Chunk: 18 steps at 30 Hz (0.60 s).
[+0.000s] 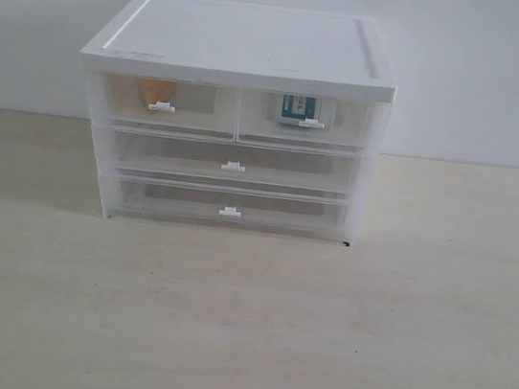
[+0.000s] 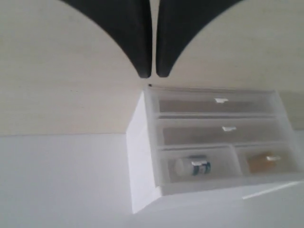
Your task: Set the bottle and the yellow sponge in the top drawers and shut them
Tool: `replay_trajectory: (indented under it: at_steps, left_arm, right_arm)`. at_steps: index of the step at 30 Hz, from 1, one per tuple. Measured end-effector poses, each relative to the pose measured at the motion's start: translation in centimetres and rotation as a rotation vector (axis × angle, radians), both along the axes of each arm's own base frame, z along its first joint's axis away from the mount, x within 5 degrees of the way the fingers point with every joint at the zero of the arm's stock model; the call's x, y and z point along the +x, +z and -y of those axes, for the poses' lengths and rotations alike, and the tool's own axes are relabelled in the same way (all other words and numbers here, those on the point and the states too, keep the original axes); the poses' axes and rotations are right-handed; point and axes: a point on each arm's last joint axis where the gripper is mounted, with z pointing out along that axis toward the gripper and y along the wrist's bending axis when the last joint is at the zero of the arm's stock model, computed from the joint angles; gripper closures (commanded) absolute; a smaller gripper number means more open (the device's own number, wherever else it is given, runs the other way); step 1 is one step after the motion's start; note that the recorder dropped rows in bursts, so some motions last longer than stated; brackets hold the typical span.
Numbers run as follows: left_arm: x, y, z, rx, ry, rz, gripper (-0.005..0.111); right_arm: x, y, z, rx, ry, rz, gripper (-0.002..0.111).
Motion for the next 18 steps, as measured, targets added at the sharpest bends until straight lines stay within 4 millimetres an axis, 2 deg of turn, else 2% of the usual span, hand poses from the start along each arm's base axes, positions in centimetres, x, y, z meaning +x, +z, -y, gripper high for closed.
replay_trajectory:
  at_steps: [5,11,18]
  left_arm:
    - [0.0,0.0,0.0,0.000,0.000,0.000,0.061]
    - [0.0,0.0,0.0,0.000,0.000,0.000,0.061]
    - [0.0,0.0,0.0,0.000,0.000,0.000,0.061]
  right_arm:
    - [0.0,-0.7,0.5,-0.122,-0.067,-0.045,0.108]
    - [-0.1,-1.7,0.8,-0.157,-0.118,-0.152,0.108]
    - [-0.1,-2.0,0.9,-0.163,-0.117,-0.173,0.108]
